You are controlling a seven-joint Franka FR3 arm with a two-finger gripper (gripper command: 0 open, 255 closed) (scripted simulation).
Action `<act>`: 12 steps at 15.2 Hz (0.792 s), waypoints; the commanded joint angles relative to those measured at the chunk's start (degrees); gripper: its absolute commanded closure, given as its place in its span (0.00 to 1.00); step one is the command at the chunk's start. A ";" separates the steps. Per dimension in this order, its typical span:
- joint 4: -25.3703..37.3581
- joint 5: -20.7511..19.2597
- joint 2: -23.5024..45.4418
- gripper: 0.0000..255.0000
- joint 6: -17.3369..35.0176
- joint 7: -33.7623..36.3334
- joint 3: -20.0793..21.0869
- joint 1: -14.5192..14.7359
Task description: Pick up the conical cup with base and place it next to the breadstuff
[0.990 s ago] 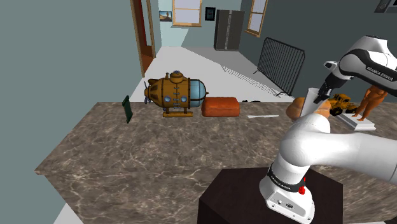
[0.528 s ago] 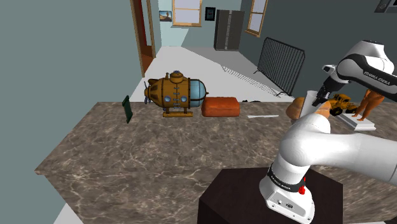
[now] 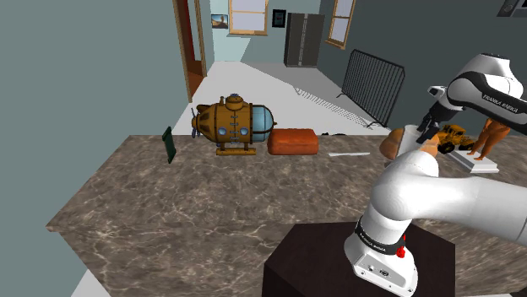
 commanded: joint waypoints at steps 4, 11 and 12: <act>2.92 3.86 0.81 0.00 -3.75 -1.07 4.57 -0.35; 3.81 4.81 1.07 0.00 -4.75 -1.34 5.70 -0.37; 3.81 4.81 1.07 0.00 -4.75 -1.34 5.70 -0.37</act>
